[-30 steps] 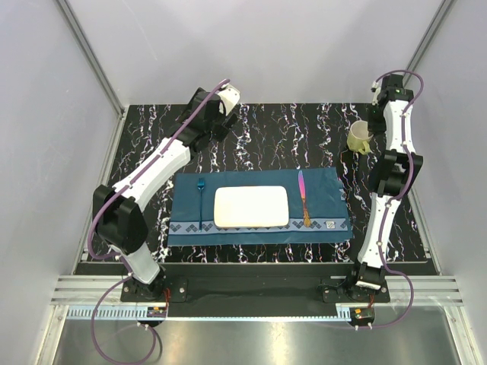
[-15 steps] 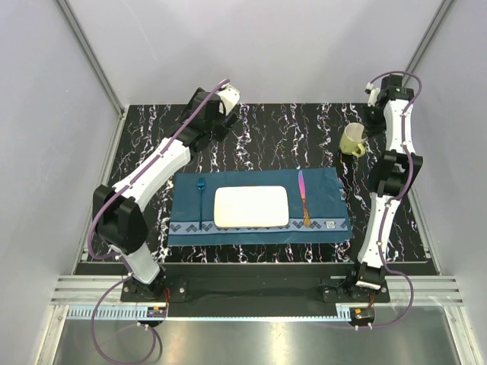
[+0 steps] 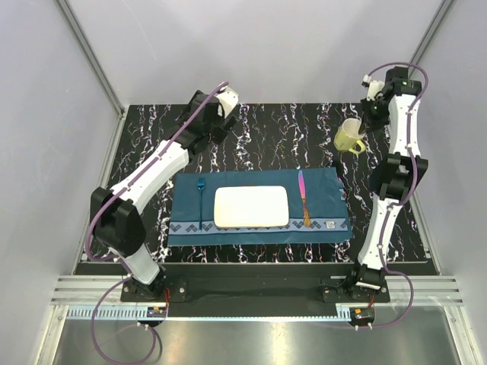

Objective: Set the dinner table for one person
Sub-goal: Pick up the cup at the center of the board, then place the cup on the napkin.

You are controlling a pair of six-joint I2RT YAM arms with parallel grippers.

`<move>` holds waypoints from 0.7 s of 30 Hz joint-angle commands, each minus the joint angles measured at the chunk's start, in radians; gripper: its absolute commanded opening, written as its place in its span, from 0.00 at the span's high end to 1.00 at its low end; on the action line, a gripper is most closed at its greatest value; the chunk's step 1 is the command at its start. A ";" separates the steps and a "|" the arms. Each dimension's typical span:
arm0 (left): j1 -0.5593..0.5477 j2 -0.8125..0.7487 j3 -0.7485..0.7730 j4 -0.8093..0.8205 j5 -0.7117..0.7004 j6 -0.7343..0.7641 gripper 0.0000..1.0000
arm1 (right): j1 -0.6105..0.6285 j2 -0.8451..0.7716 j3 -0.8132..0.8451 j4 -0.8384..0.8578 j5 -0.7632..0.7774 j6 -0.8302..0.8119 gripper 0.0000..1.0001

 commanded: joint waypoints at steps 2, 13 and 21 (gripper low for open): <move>0.004 -0.076 -0.022 0.036 -0.018 -0.007 0.01 | 0.050 -0.182 -0.050 -0.019 -0.049 -0.068 1.00; 0.004 -0.146 -0.106 0.043 -0.016 0.009 0.01 | 0.226 -0.422 -0.459 0.027 -0.003 -0.191 1.00; 0.004 -0.194 -0.155 0.046 -0.005 0.004 0.01 | 0.248 -0.535 -0.749 0.173 0.043 -0.217 1.00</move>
